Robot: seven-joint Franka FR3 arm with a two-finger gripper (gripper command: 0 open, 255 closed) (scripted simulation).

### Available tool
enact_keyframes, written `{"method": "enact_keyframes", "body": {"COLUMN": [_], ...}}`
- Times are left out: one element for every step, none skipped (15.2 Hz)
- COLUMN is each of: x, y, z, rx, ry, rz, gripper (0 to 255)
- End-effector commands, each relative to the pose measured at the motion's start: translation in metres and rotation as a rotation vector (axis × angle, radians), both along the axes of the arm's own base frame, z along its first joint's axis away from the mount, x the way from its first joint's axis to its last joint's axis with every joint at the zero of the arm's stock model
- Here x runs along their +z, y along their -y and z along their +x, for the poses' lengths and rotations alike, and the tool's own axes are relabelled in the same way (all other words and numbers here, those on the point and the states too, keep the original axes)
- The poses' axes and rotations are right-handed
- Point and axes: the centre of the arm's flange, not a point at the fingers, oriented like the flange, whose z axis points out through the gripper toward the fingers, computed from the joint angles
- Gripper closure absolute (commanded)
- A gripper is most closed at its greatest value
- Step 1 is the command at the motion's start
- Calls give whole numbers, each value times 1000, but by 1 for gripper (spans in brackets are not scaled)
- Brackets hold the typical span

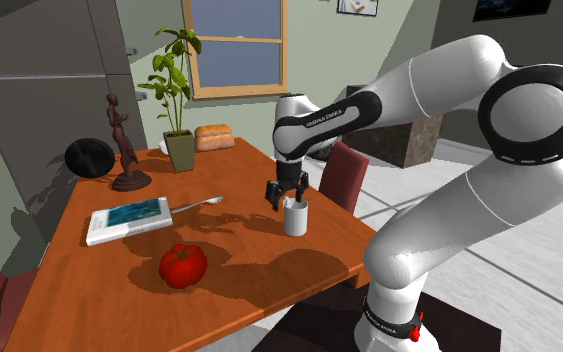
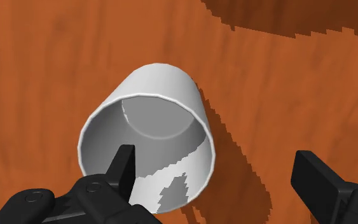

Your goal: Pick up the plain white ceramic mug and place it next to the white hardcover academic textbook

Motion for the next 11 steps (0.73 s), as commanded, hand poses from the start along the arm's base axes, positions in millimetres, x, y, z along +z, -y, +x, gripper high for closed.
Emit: {"method": "enact_keyframes", "body": {"x": [-12, -17, -23, -28, -33, -36, -36, -36, -36, -36, -36], "y": [1, 1, 1, 1, 1, 1, 1, 1, 1, 1, 1], "z": [1, 2, 2, 2, 2, 2, 2, 2, 2, 2, 2], "rx": [-1, -1, -1, -1, -1, -1, -1, -1, -1, -1, -1], "ry": [2, 2, 2, 2, 2, 2, 2, 2, 2, 2, 2], "rz": [-3, -3, -3, -3, -3, -3, -3, -3, -3, -3, -3], "gripper": [0, 0, 0, 0, 0, 0, 0, 0, 0, 0, 0]}}
